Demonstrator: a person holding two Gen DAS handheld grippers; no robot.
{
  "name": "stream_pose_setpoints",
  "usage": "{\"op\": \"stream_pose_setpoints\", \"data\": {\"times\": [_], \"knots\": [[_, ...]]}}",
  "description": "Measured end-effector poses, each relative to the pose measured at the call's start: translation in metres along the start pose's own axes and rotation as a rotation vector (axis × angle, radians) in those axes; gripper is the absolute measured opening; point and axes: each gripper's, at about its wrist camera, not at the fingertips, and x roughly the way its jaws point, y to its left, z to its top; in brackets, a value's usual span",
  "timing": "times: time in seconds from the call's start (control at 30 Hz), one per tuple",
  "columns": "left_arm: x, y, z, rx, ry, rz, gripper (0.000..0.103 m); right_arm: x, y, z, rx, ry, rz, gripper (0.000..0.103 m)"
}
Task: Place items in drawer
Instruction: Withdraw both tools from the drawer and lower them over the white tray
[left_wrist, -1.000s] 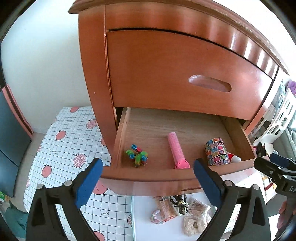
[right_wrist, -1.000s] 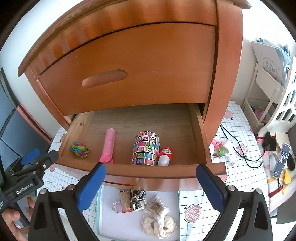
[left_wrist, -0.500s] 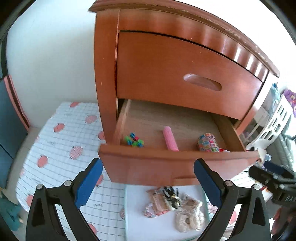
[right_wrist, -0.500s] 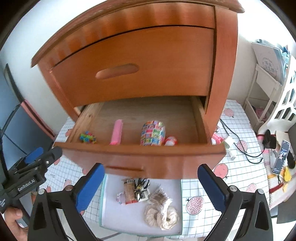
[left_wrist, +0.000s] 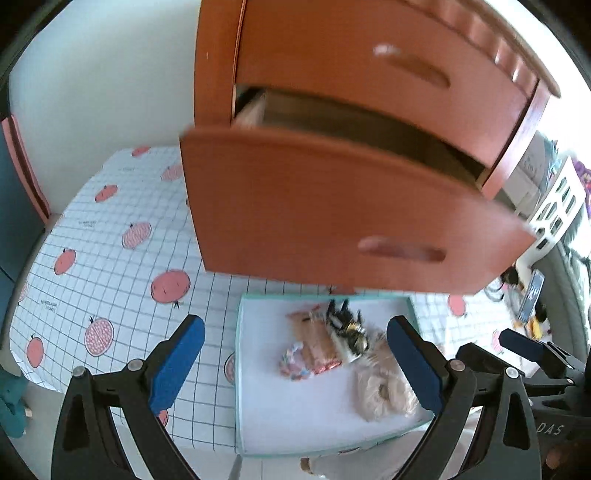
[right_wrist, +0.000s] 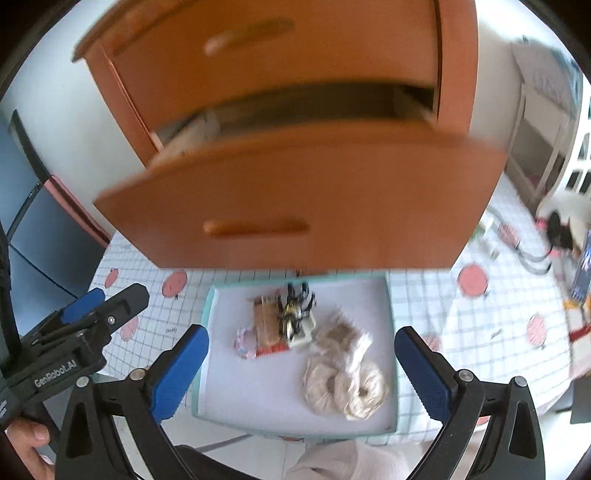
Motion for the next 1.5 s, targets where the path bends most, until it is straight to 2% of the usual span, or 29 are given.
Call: {"op": "stream_pose_setpoints", "data": {"times": [0.37,0.6,0.77,0.83,0.97,1.13,1.2,1.33,1.4,1.5], "knots": [[0.065,0.021,-0.036,-0.032,0.167,0.03,0.099,0.071,-0.02,-0.022,0.068,0.158,-0.033,0.102],[0.104,0.031,-0.058,-0.07,0.258,0.051,0.099,0.09,-0.033,-0.027,0.118,0.242,-0.009,0.102],[0.124,0.03,-0.064,-0.092,0.298,0.017,0.099,0.116,-0.044,-0.029,0.13,0.365,-0.058,0.102],[0.13,0.027,-0.066,-0.091,0.307,-0.004,0.099,0.123,-0.046,-0.03,0.139,0.386,-0.084,0.101],[0.139,0.023,-0.069,-0.071,0.314,-0.026,0.098,0.132,-0.048,-0.033,0.139,0.435,-0.102,0.094],[0.146,0.022,-0.071,-0.096,0.331,-0.048,0.097,0.141,-0.057,-0.035,0.164,0.484,-0.105,0.092],[0.148,0.02,-0.07,-0.093,0.332,-0.048,0.091,0.143,-0.059,-0.037,0.165,0.498,-0.116,0.088],[0.155,0.02,-0.069,-0.084,0.34,-0.05,0.09,0.145,-0.06,-0.04,0.131,0.527,-0.121,0.076],[0.157,0.019,-0.069,-0.074,0.346,-0.052,0.068,0.147,-0.062,-0.042,0.133,0.543,-0.129,0.066],[0.16,0.019,-0.071,-0.071,0.356,-0.05,0.066,0.148,-0.063,-0.045,0.12,0.561,-0.136,0.056]]}}
